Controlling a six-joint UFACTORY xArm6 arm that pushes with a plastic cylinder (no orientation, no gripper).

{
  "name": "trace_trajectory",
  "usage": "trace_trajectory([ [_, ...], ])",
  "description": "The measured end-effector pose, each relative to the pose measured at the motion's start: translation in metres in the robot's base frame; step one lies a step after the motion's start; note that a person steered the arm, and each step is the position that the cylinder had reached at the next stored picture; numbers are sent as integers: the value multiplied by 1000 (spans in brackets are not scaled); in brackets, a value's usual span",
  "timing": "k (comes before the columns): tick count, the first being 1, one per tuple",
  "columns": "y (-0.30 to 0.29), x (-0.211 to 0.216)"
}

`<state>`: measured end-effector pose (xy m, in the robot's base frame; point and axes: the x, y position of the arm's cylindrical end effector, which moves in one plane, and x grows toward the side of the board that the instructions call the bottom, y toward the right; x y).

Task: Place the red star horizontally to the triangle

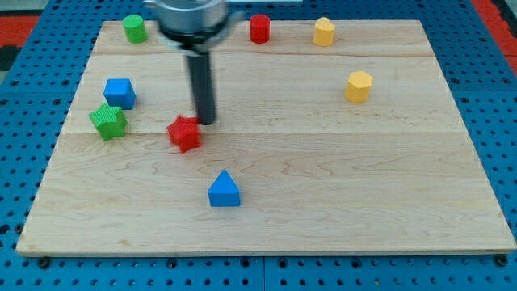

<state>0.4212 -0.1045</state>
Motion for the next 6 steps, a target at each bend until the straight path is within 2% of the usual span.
trace_trajectory([
  [1,-10,61],
  [2,15,63],
  [3,-17,86],
  [4,-63,79],
  [5,-65,43],
  [6,-95,63],
])
